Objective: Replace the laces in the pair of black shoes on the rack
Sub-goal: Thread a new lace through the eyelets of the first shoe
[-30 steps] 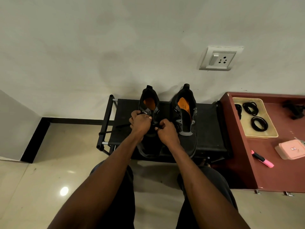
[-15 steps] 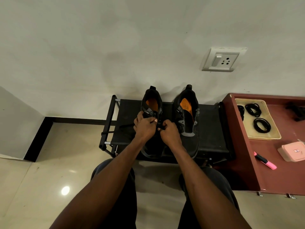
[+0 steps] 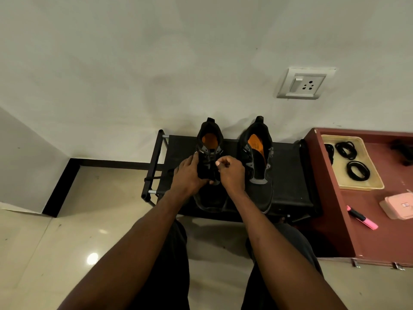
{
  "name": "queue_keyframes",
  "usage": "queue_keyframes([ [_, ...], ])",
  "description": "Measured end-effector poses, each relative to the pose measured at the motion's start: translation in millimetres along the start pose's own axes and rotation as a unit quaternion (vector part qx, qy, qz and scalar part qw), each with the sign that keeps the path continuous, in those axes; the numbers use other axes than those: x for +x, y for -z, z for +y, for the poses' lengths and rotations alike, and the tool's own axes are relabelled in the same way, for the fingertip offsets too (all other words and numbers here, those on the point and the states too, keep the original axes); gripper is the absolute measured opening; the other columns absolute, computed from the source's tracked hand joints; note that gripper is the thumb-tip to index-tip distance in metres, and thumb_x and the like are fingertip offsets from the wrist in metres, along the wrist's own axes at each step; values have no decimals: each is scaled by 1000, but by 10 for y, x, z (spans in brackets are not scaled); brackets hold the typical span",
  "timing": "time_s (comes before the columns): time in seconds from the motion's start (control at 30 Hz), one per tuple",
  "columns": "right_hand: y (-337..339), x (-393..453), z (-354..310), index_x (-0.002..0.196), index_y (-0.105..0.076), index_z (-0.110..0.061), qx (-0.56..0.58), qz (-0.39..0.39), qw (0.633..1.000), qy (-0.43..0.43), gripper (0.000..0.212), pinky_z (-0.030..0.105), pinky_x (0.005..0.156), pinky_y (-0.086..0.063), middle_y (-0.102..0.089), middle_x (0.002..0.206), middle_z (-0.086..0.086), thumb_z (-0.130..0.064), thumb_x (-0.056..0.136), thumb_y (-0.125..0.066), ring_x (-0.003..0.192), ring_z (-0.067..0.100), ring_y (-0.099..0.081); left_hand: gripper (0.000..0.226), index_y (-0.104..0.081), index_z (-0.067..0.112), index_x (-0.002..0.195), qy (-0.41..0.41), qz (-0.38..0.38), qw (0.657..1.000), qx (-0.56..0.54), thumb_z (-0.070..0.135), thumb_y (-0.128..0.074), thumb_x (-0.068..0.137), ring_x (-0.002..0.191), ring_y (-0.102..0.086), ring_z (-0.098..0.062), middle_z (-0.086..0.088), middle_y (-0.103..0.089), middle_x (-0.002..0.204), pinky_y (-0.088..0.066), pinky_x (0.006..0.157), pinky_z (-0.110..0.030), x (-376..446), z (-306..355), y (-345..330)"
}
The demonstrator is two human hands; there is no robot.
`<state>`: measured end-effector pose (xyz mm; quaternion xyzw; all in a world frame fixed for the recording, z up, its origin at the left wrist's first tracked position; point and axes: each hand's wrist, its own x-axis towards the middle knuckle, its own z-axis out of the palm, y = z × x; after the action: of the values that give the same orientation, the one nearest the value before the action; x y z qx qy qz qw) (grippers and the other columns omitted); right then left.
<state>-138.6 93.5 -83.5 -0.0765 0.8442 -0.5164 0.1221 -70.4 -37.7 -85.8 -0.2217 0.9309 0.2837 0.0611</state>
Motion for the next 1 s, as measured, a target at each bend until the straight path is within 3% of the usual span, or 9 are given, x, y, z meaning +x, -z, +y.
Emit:
queue_keyframes([
  [0.17, 86, 59, -96, 89, -63, -10, 48, -10, 995, -89, 14, 26, 61, -50, -67, 86, 10, -7, 99, -54, 70, 15, -65, 129, 5, 12, 158, 71, 26, 997, -13, 59, -79, 72, 153, -1, -34, -16, -1, 166, -7, 122, -53, -70, 35, -46],
  [0.27, 256, 51, -350, 86, -60, -6, 200, 12, 974, -102, 19, 29, 63, -55, -65, 79, 10, 0, 99, -47, 64, 17, -64, 134, 6, 11, 158, 79, 39, 996, -14, 64, -79, 69, 153, 2, -37, -17, 2, 166, -6, 121, -54, -126, 32, -60],
  [0.37, 558, 83, -830, 87, -61, -5, 338, 36, 938, -61, 16, 31, 71, -58, -68, 70, 4, 1, 99, -52, 67, 19, -68, 133, 5, 11, 158, 79, 43, 996, -20, 64, -79, 69, 153, 1, -37, -18, 1, 166, -6, 122, -54, -171, 31, -71],
  [0.5, 1035, 61, -1578, 85, -61, -3, 505, 36, 860, 58, 15, 31, 74, -58, -64, 78, 10, 5, 97, -56, 71, 21, -69, 132, 3, 12, 158, 85, 37, 995, -28, 63, -80, 69, 152, -1, -37, -17, -2, 166, -8, 122, -56, -176, 28, -67],
  [0.67, 1299, -83, -1940, 90, -60, -1, 558, 7, 813, 164, 9, 31, 76, -57, -64, 83, 11, 1, 98, -56, 75, 22, -68, 132, 2, 10, 158, 84, 39, 995, -22, 64, -79, 69, 152, -2, -37, -17, -3, 166, -10, 122, -56, -168, 31, -72],
  [0.77, 1214, -40, -1732, 92, -60, -1, 520, 57, 840, 146, 6, 34, 75, -58, -66, 80, 11, 1, 97, -57, 74, 24, -68, 130, 1, 10, 158, 83, 39, 996, -25, 63, -79, 70, 152, -5, -36, -17, -6, 165, -11, 122, -55, -171, 32, -72],
  [0.83, 1042, 52, -1449, 95, -60, -3, 424, 118, 896, 61, 6, 36, 77, -57, -68, 80, 9, 2, 95, -56, 76, 25, -69, 127, -2, 12, 159, 81, 38, 996, -28, 63, -79, 71, 151, -9, -36, -16, -11, 164, -14, 122, -55, -167, 25, -66],
  [0.93, 704, 85, -905, 118, -55, -5, 82, 149, 985, -42, 28, 35, 92, -52, -63, 118, 14, 2, 90, -53, 114, 32, -61, 121, -8, 13, 158, 79, 40, 996, -33, 62, -78, 72, 150, -14, -36, -15, -17, 163, -16, 121, -55, -184, 7, -77],
  [1.0, 529, -17, -638, 139, -46, -4, -97, 121, 986, 54, 52, 35, 109, -40, -47, 143, 16, 6, 88, -55, 135, 30, -43, 117, -11, 13, 158, 75, 46, 996, -30, 61, -77, 74, 150, -16, -35, -14, -20, 162, -17, 121, -55, -217, 19, -78],
])
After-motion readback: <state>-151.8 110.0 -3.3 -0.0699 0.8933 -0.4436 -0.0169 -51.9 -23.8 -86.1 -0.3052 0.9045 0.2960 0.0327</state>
